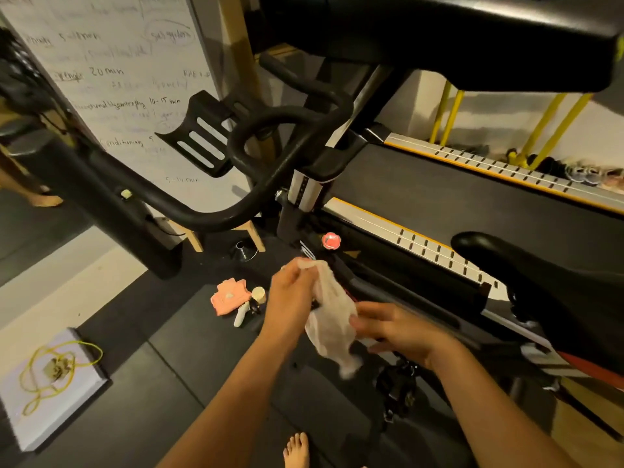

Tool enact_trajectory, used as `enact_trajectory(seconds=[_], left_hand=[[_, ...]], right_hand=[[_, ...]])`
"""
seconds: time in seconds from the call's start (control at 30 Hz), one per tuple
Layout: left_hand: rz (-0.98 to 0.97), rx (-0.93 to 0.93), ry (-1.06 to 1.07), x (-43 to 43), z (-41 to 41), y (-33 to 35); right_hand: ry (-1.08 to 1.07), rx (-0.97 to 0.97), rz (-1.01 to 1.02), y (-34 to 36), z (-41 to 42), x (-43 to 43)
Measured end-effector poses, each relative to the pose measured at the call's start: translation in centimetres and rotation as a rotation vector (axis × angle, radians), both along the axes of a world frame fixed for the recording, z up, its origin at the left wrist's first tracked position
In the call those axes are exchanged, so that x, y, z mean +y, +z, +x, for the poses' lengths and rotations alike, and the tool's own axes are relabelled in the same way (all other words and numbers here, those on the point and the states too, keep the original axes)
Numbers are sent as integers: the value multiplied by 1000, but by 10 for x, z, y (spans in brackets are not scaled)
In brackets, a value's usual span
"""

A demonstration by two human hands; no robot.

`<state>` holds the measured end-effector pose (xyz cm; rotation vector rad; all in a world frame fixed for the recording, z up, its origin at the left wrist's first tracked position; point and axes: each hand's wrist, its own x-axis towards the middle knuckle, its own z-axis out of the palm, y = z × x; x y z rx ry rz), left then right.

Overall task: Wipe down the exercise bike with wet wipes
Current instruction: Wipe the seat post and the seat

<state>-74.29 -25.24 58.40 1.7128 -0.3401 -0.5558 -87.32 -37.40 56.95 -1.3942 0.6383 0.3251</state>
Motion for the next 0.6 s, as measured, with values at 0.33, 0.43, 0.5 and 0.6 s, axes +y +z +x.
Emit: enact_trajectory(seconds=[0.33, 0.43, 0.5, 0.6], left_hand=[[53, -364, -132, -11, 12, 7], [-5, -208, -27, -8, 17, 11], [-48, -34, 72, -9, 19, 16], [-73, -32, 178, -9, 20, 15]], right_hand=[[-430, -286, -7, 16, 10, -1], [-466, -326, 19, 20, 15, 2], [-397, -273, -242, 19, 25, 10], [-440, -286, -442, 16, 40, 21]])
